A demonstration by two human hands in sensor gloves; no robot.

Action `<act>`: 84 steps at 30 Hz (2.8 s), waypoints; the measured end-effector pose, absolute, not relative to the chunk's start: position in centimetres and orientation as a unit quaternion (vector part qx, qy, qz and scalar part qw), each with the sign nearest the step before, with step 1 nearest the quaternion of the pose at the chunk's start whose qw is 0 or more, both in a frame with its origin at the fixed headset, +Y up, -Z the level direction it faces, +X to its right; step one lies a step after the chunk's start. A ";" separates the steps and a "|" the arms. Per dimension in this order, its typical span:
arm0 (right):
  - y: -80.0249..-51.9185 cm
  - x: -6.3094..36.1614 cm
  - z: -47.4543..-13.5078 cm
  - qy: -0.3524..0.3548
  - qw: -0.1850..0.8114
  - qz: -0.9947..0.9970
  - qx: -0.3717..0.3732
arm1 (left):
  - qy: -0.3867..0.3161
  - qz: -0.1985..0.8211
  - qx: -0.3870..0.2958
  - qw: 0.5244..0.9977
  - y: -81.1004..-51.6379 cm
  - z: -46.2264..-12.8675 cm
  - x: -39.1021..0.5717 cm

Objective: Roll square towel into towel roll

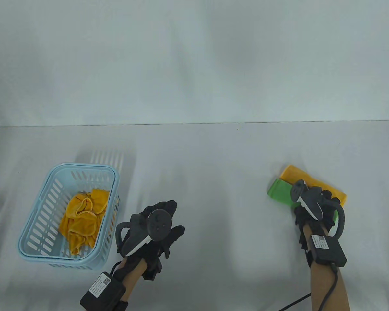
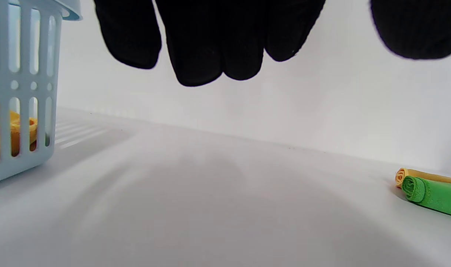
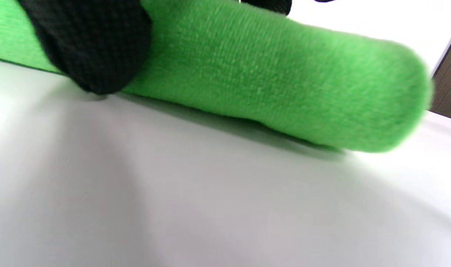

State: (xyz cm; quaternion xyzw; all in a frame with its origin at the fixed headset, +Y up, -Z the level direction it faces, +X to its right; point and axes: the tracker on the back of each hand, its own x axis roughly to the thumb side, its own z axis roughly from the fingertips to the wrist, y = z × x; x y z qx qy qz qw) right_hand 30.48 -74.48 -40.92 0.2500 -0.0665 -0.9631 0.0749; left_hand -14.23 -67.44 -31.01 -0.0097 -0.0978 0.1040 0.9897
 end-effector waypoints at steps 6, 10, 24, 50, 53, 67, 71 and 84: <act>-72.8 30.2 -40.3 -0.065 0.065 -0.967 0.239 | -0.099 0.102 -0.008 0.990 -67.4 -31.1 -14.2; -70.9 29.2 -39.6 -0.045 0.050 -0.973 0.222 | -0.095 0.100 -0.007 0.990 -67.4 -31.0 -14.3; -63.9 21.1 -37.6 0.049 -0.077 -0.991 0.098 | -0.088 0.105 0.010 0.991 -67.0 -30.8 -14.6; -66.9 9.4 -30.3 0.044 -0.216 -0.972 -0.085 | 0.047 0.062 0.043 0.996 -54.2 -33.0 -26.0; -67.0 9.7 -30.6 0.036 -0.229 -0.969 -0.081 | 0.100 0.074 0.002 0.992 -55.8 -34.7 -29.6; -67.1 10.7 -30.9 0.020 -0.261 -0.963 -0.068 | 0.192 0.037 -0.206 0.959 -68.3 -41.2 -34.9; -67.1 10.9 -30.9 0.020 -0.266 -0.961 -0.067 | 0.187 0.006 -0.256 0.948 -70.7 -41.9 -34.4; -67.4 10.8 -30.9 0.002 -0.264 -0.962 -0.070 | 0.167 -0.099 -0.319 0.928 -73.6 -42.2 -32.8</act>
